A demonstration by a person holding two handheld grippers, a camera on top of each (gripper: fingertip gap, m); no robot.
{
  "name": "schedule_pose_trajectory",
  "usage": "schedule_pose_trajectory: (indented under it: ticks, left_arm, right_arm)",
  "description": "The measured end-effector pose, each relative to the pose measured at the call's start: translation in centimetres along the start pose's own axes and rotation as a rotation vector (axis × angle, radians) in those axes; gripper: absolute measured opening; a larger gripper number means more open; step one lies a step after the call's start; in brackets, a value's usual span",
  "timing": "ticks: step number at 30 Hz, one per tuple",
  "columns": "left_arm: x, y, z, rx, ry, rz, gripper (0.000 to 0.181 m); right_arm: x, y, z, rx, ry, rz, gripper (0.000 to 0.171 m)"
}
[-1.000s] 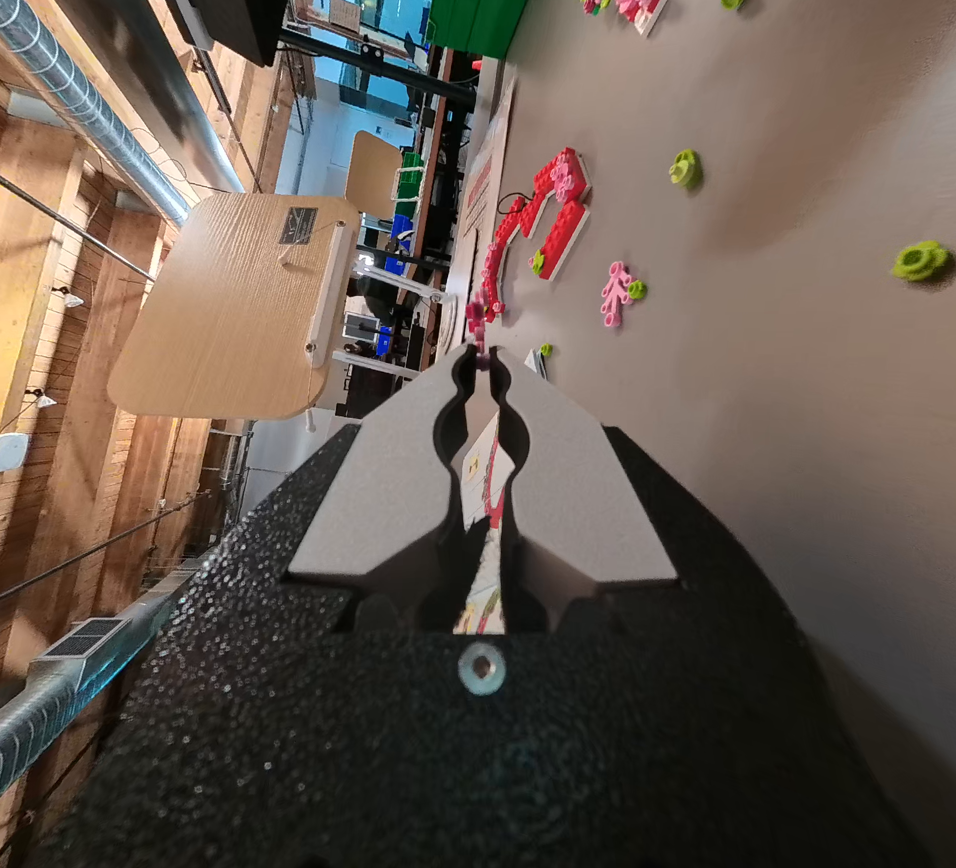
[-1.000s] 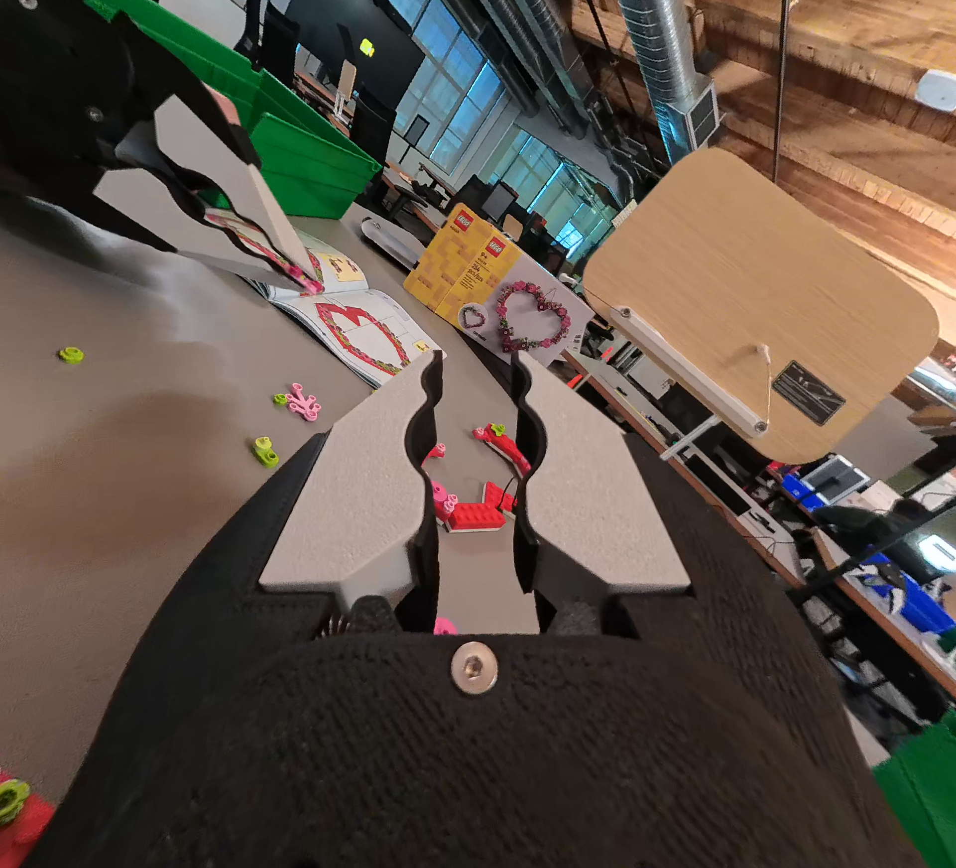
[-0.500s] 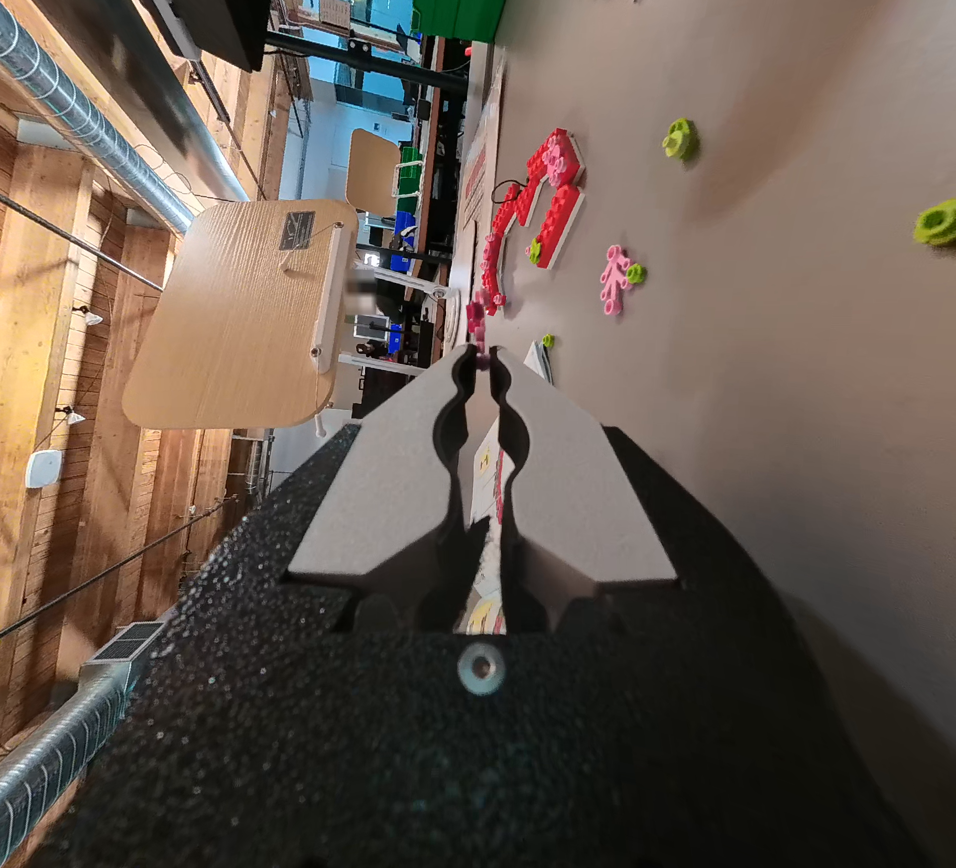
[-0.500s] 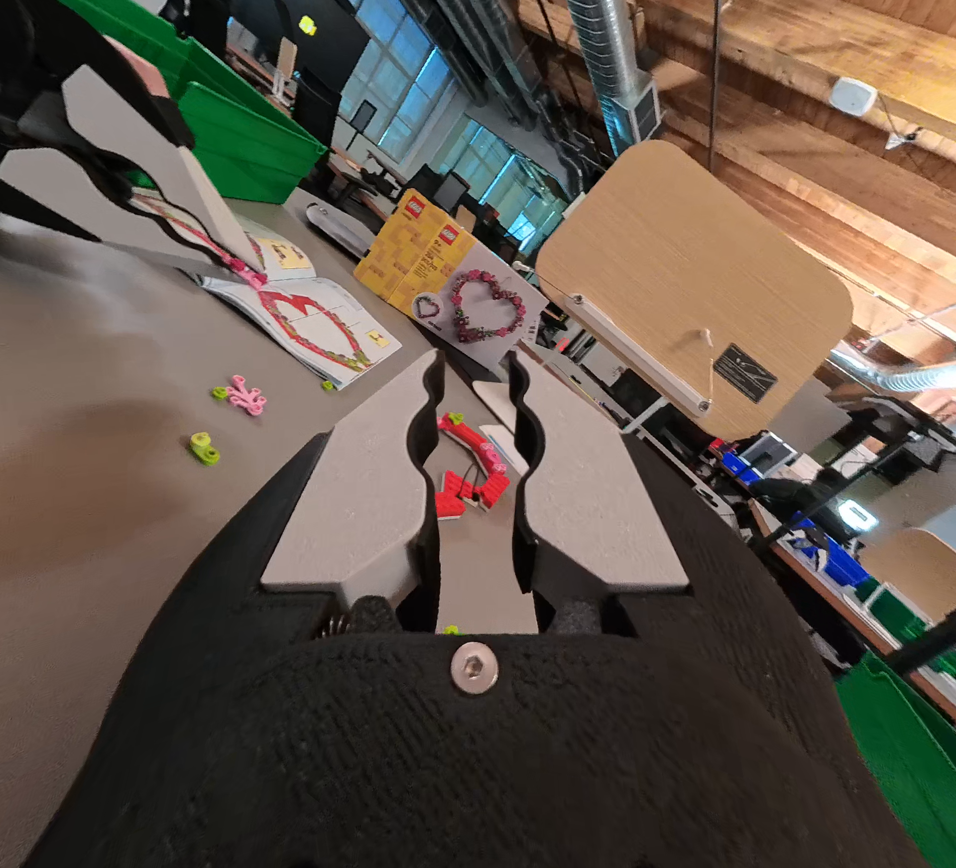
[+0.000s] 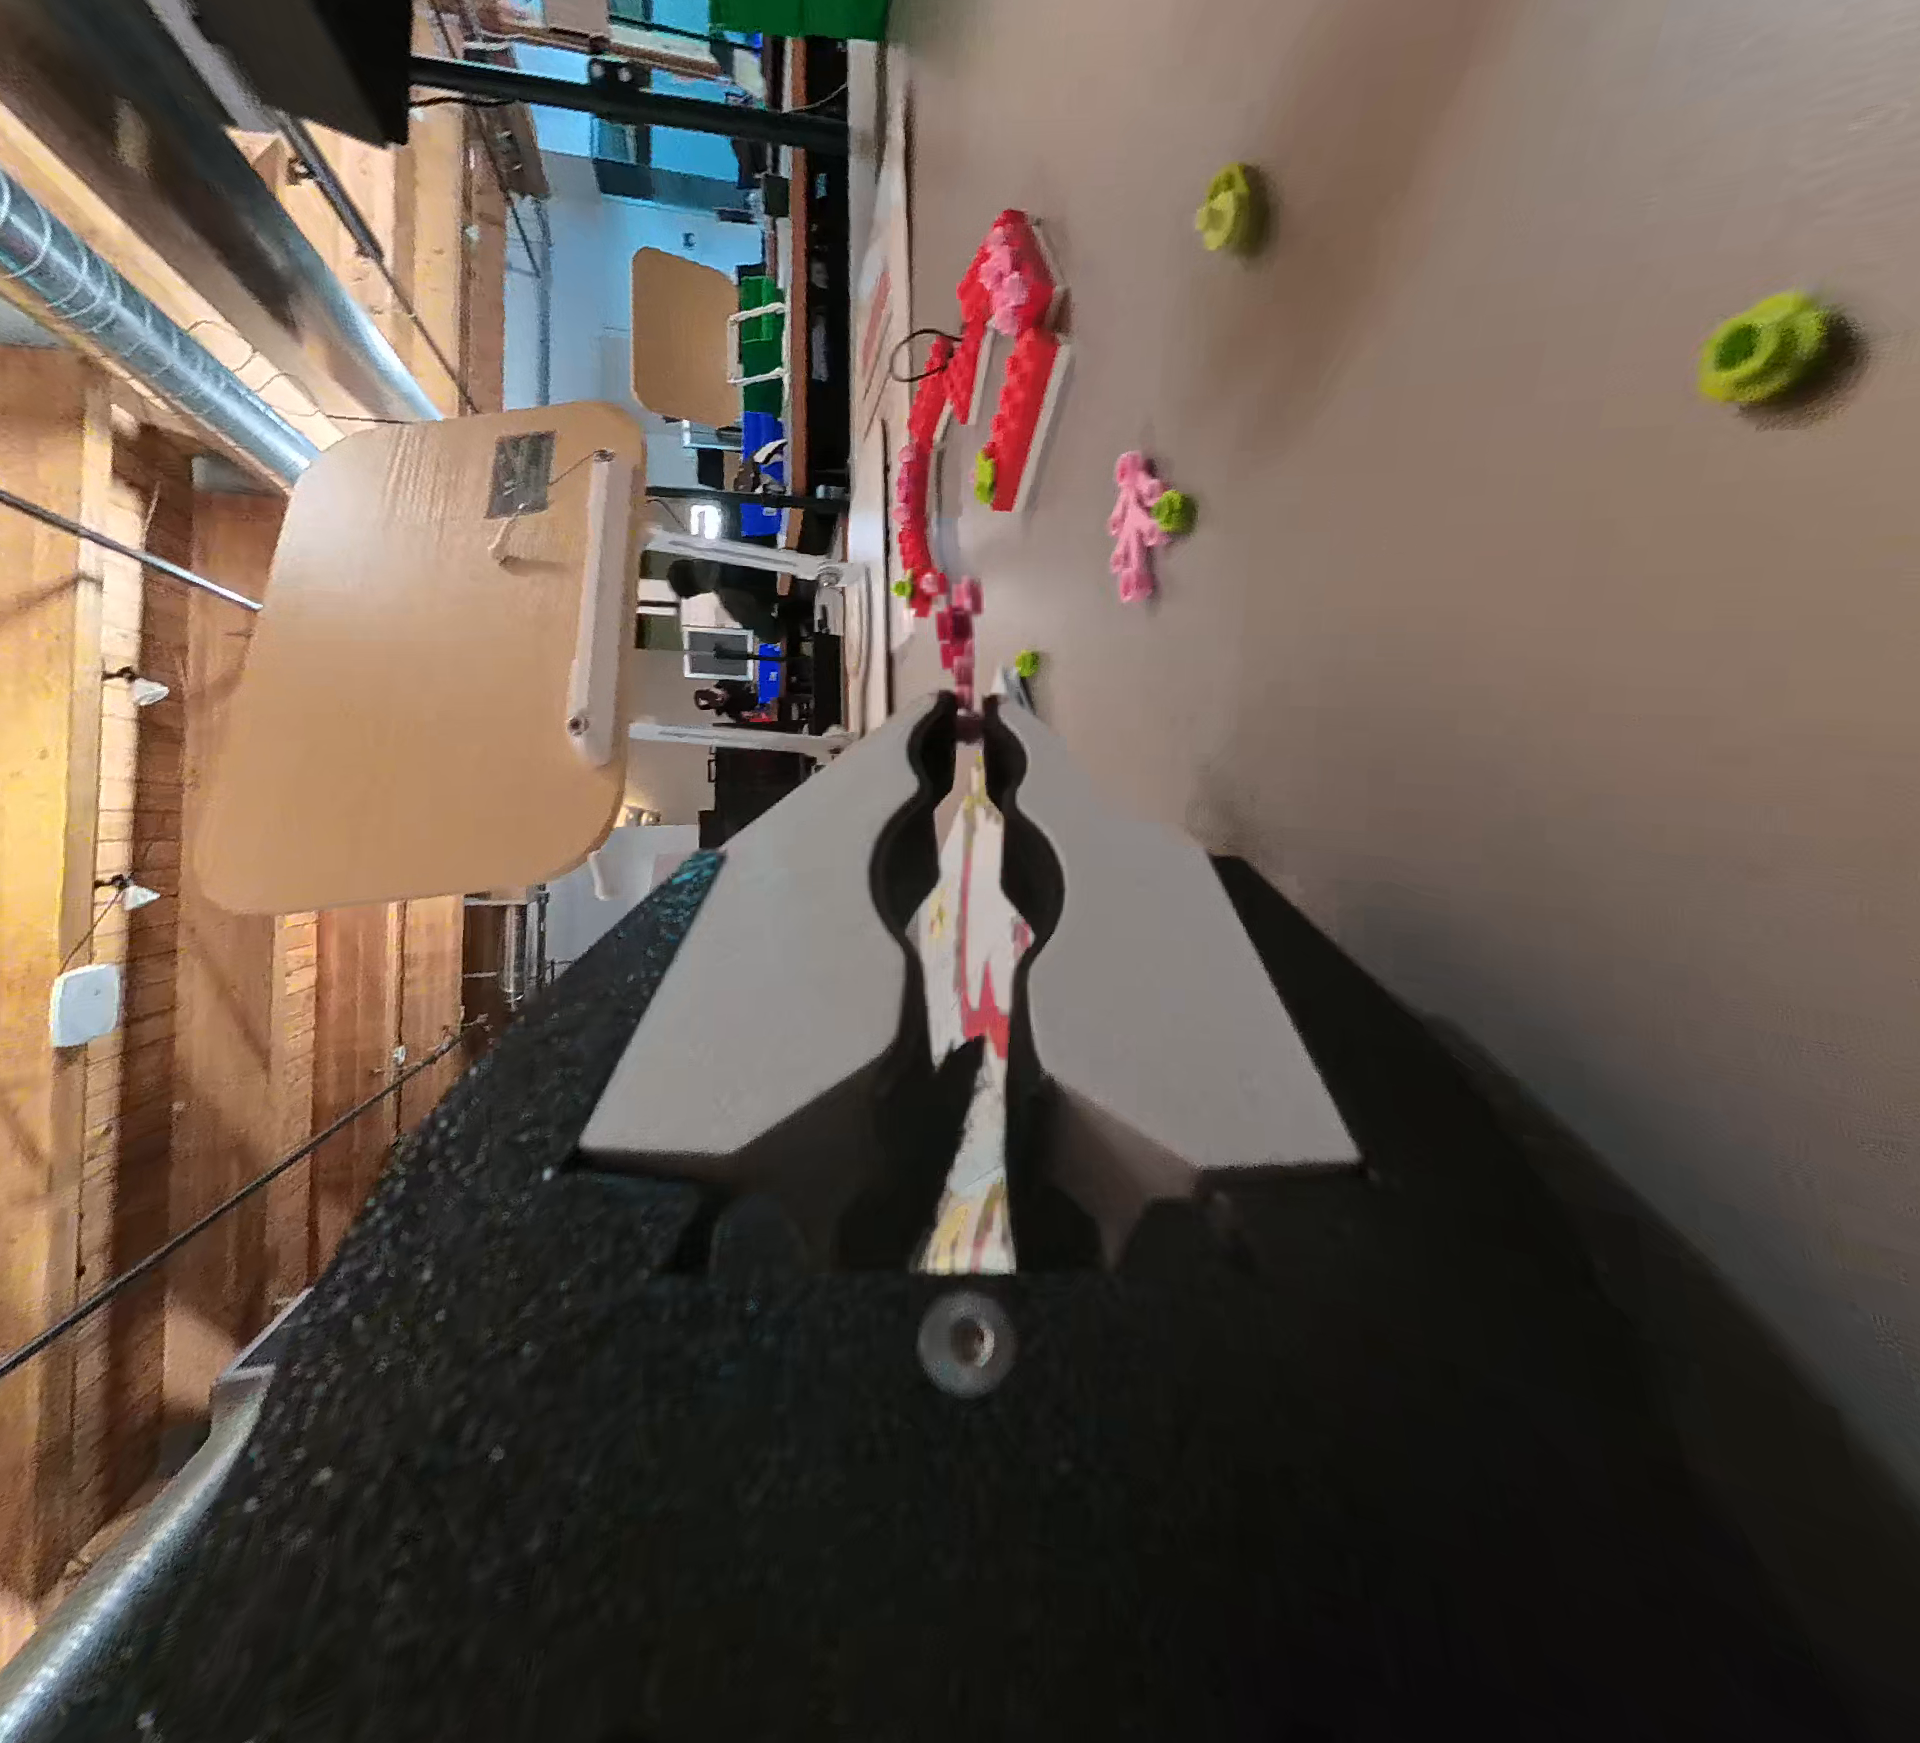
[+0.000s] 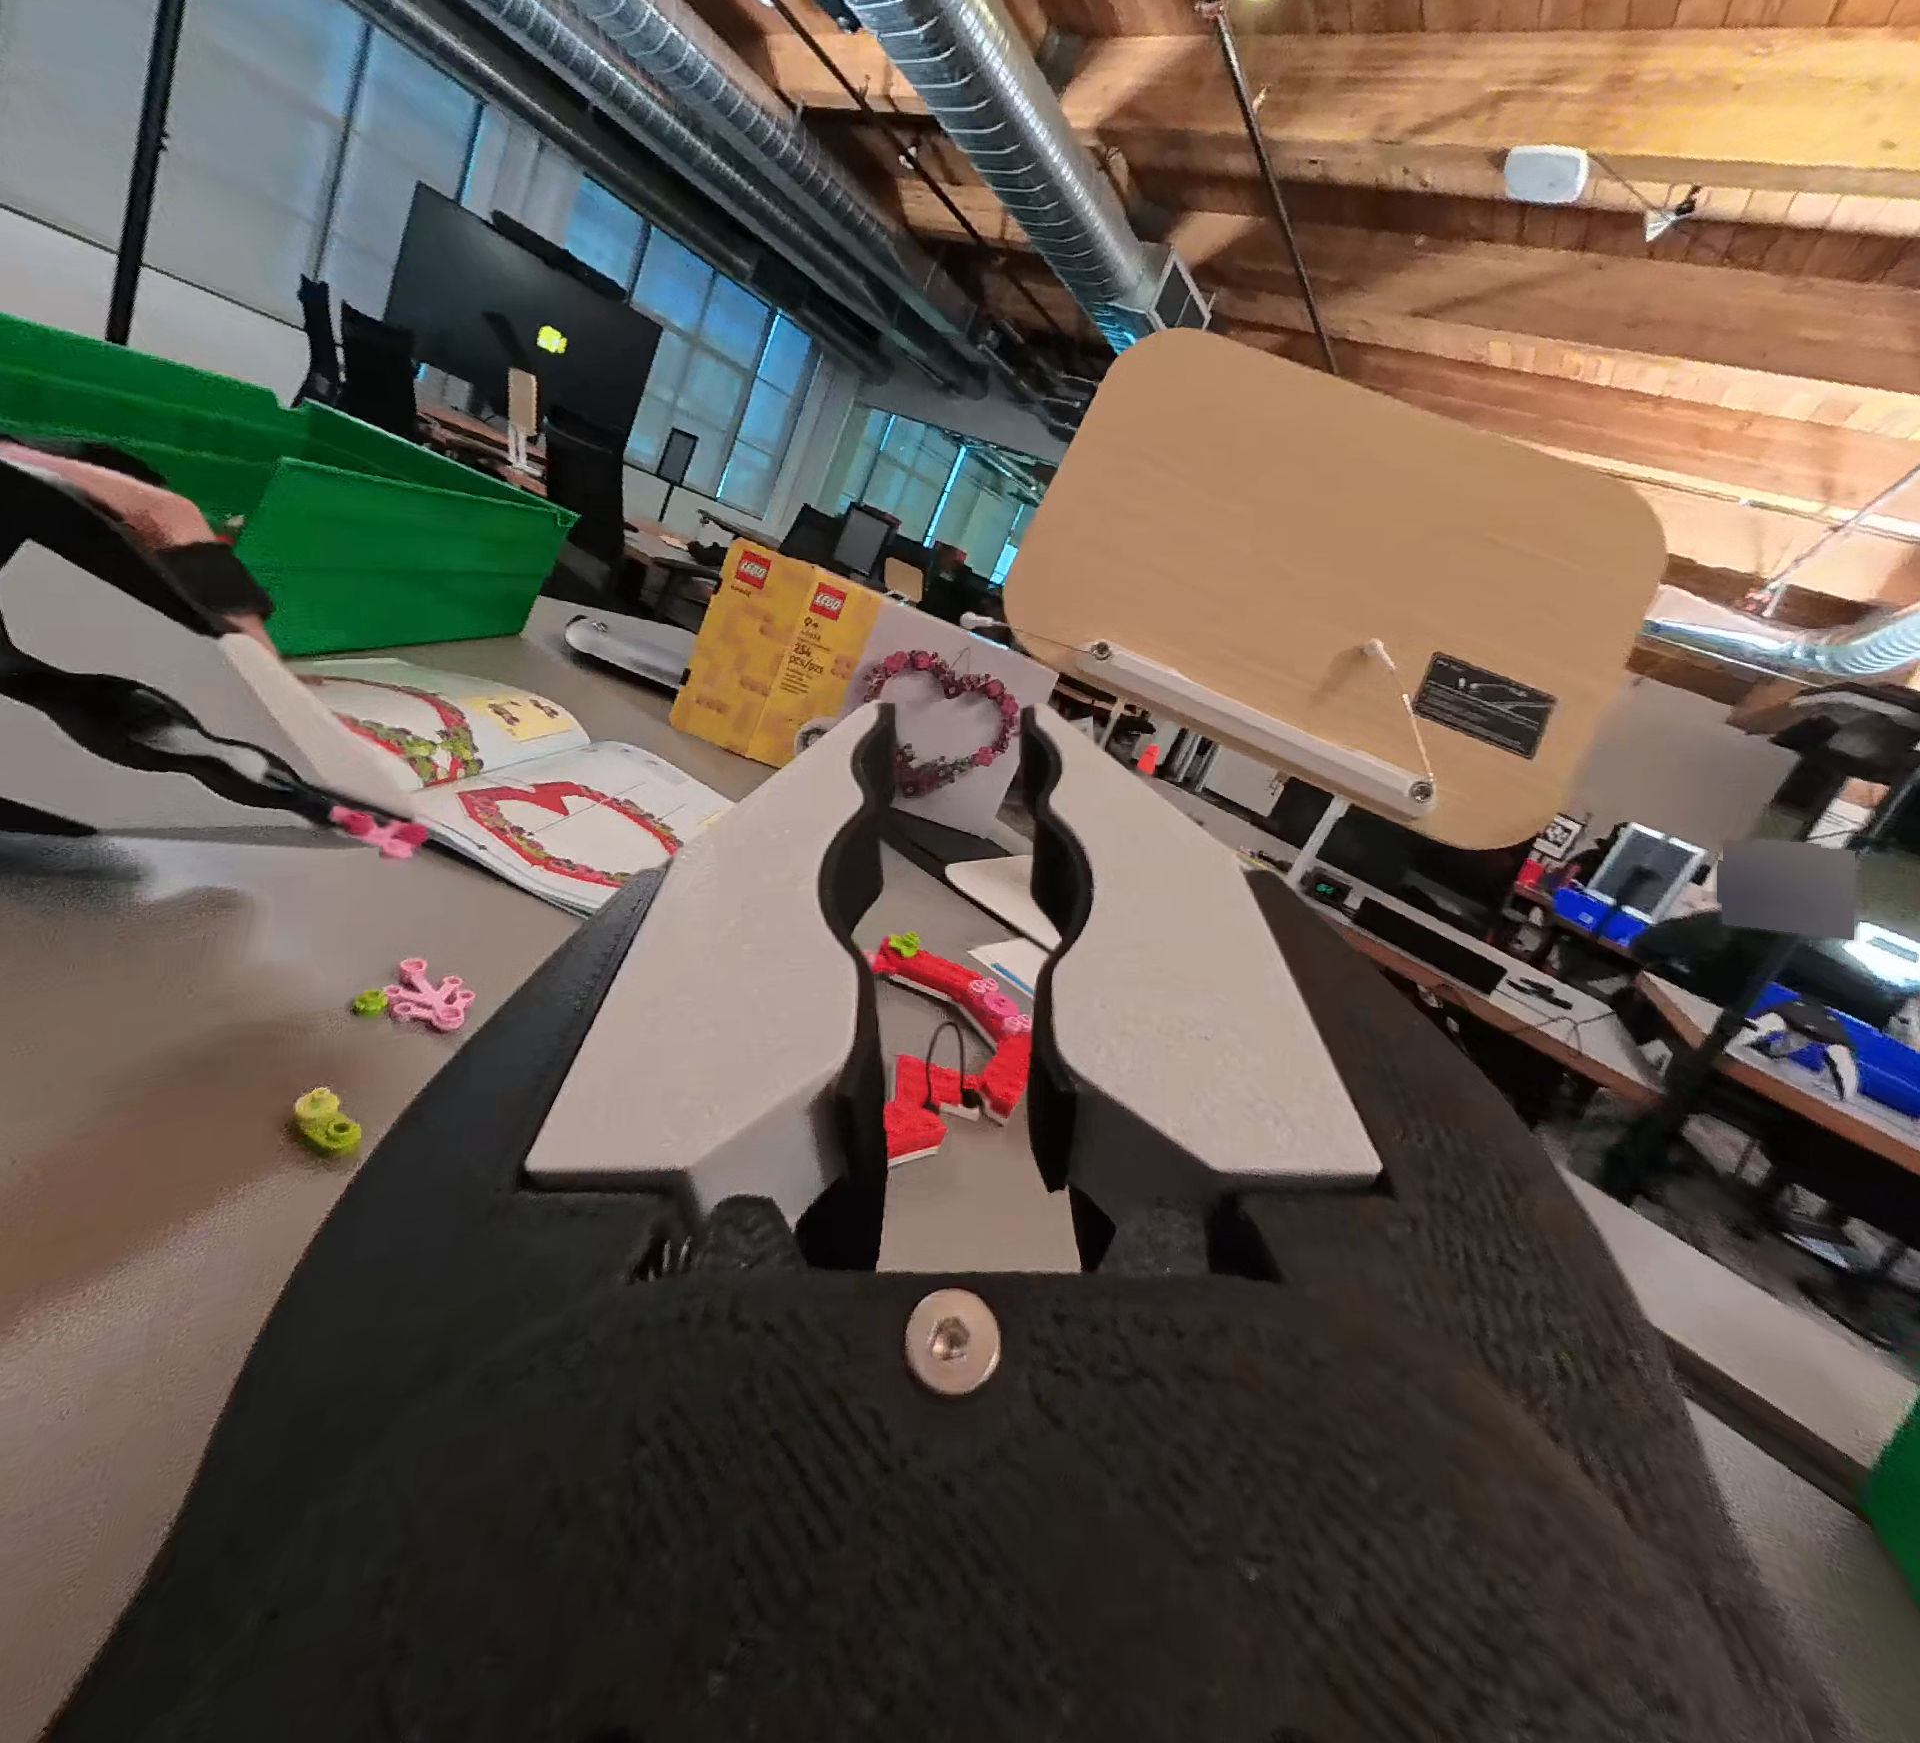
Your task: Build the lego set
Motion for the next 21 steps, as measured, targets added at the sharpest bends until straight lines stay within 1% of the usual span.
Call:
schedule_pose_trajectory:
  ticks: [4,8,11,14,21]
  left_arm:
    - [0.0,-0.1,0.1,0.006,0.001,0.004,0.002]
    - [0.3,-0.4,-0.1,-0.001,-0.02,0.009,0.002]
    - [0.2,-0.4,0.0,0.004,-0.055,0.027,0.002]
    - [-0.2,-0.5,-0.1,-0.005,-0.071,0.052,0.002]
    - [-0.1,-0.5,-0.4,-0.054,-0.095,0.054,0.002]
  right_arm:
    - [-0.1,0.1,-1.0,-0.029,-0.008,0.008,0.022]
    - [0.6,0.1,-1.8,-0.029,-0.158,-0.041,0.02]
    - [1.0,-0.1,-1.5,0.018,-0.288,-0.081,0.018]
    - [1.6,-0.3,-0.8,0.077,-0.363,-0.13,0.017]
    - [2.1,-0.3,-0.3,0.1,-0.369,-0.153,0.016]
Point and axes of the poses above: each gripper's, where its closed fingertips meet, y out along the fingers, x out of its underside, z = x × y across the jaws, the point moved 3 cm from there along -y, back along the fingers, and after that the axes turned 4 degrees about -z, right-handed, at the moved point
